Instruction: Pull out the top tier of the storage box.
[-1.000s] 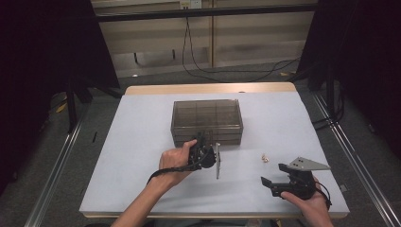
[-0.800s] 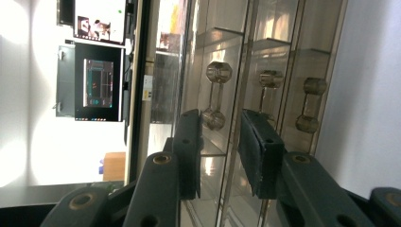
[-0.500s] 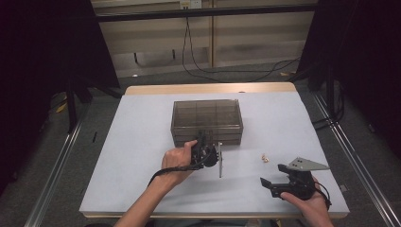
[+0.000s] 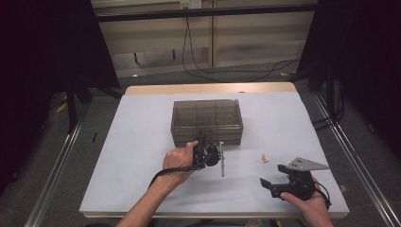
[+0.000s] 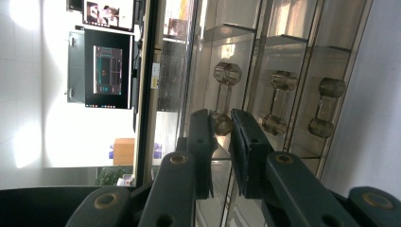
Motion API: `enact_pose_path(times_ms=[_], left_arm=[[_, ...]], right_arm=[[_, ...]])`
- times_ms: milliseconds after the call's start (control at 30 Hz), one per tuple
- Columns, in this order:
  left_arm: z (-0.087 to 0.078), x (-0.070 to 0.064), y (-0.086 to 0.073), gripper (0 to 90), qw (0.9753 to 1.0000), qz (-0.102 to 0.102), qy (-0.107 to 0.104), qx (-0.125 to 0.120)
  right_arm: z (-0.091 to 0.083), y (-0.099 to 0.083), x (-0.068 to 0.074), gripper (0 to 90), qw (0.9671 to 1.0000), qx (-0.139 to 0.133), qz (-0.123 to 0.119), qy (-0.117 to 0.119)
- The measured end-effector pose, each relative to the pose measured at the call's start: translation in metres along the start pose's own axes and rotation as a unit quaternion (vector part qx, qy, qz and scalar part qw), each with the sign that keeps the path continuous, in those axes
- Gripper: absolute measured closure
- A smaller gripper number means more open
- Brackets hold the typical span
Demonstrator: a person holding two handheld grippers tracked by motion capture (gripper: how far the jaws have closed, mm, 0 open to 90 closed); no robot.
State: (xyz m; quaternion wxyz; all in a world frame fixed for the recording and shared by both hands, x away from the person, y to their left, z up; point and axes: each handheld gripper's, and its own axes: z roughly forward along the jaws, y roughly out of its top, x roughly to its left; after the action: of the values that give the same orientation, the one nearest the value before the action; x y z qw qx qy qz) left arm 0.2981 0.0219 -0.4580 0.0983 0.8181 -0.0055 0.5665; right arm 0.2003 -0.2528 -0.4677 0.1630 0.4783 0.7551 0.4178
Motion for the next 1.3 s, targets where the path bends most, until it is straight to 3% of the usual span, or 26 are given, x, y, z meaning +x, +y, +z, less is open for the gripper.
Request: enact_pose_path(times_ms=[1300], left_arm=[[-0.014,-0.006,-0.002,80.2,0.9999,0.012,0.004,-0.010]], right_arm=[[0.001,0.000,0.000,12.8,0.9999,0.009,0.007,0.000]])
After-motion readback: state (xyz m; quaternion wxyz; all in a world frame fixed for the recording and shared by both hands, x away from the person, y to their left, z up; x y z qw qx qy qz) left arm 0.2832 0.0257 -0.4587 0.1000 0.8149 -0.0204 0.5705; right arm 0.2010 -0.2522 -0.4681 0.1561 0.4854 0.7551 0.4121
